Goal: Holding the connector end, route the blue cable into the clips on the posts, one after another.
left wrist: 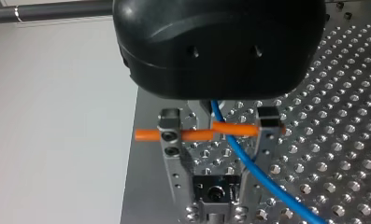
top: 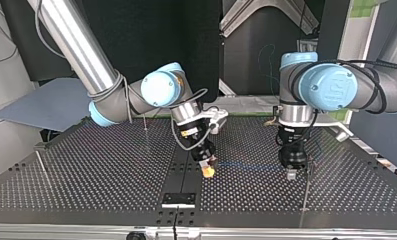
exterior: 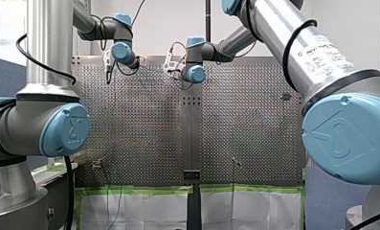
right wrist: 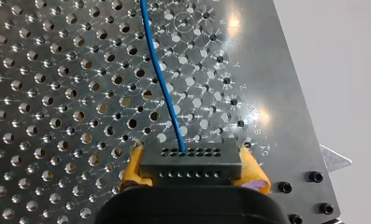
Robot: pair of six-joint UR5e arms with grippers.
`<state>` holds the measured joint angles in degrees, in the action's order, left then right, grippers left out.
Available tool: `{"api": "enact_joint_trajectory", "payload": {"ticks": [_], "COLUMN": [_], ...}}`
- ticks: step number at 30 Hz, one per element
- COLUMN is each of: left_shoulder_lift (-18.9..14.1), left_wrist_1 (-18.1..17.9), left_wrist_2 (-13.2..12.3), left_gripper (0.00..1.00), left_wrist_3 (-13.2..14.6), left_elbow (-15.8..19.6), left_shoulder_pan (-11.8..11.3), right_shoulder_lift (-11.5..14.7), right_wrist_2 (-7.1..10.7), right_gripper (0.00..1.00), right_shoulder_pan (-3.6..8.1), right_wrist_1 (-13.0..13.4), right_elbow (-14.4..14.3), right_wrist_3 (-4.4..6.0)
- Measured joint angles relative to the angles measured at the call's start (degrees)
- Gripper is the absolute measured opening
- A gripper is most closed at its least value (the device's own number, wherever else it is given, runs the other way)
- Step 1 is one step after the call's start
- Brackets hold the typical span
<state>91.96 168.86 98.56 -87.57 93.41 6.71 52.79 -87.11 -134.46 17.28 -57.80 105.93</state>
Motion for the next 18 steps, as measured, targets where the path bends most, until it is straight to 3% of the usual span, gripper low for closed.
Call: {"api": "enact_joint_trajectory", "payload": {"ticks": [9,14,18], "left_shoulder_lift": [0.26,1.68,3.15], "left_wrist_1": [-1.76,-2.73,-2.09], "left_wrist_2": [-1.01,-1.99,-1.83], "left_gripper": [0.00,0.00,0.00], "left_wrist_3": [-1.24,-2.48,-1.92], "left_elbow": [0.00,0.00,0.00], "left_shoulder_pan": [0.32,0.87,1.81], "right_shoulder_lift": [0.00,-0.01,-0.03], "right_wrist_2": [-0.13,-0.11,-0.29], "right_gripper": [0.00,0.00,0.00], "right_shoulder_pan": [0.61,0.99,1.28], "right_wrist_1": [0.16,0.20,0.34], "right_elbow": [-2.39,-3.89,-5.31], "right_wrist_3": [0.00,-0.14,-0.54]}}
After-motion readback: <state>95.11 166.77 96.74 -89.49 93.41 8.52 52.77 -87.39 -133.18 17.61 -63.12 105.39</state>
